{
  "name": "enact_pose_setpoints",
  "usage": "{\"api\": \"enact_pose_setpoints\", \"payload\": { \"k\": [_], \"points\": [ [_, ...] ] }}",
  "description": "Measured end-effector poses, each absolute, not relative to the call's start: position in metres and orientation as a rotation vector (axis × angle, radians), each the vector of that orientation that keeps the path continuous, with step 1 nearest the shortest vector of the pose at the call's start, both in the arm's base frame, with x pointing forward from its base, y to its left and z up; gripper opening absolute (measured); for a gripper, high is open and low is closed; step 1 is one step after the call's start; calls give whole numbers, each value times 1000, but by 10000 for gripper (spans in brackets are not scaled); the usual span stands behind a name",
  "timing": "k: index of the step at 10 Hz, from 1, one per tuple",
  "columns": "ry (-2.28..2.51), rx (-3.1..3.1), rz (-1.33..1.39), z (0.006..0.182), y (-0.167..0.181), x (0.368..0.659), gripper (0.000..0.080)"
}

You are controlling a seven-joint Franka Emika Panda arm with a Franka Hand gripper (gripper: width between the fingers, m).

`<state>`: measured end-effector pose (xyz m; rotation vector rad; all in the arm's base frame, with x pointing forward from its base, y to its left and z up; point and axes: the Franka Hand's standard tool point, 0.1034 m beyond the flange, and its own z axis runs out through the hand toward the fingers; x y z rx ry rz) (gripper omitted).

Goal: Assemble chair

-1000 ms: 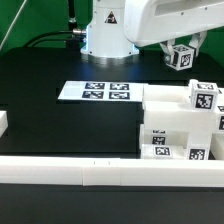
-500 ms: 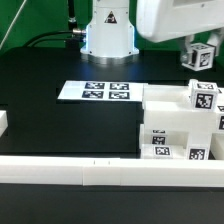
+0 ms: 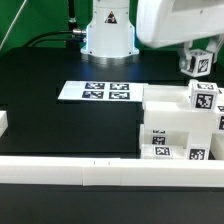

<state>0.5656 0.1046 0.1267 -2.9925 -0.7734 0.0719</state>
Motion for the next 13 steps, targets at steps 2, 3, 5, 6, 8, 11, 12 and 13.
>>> {"api": "enact_pose_setpoints", "payload": {
  "k": [2, 3, 5, 6, 8, 11, 12, 13],
  "points": [
    [-769, -2996, 68, 124, 102, 572, 282],
    [-764, -2997, 67, 124, 102, 572, 282],
    [-764, -2996, 66, 124, 105, 573, 282],
    [-768, -2996, 63, 124, 103, 575, 282],
    [-765, -3000, 65, 119, 101, 579, 282],
    [-768, -3001, 76, 113, 101, 583, 282],
    [-765, -3003, 73, 112, 99, 583, 282],
    [-763, -3005, 61, 112, 99, 584, 282]
  ]
}}
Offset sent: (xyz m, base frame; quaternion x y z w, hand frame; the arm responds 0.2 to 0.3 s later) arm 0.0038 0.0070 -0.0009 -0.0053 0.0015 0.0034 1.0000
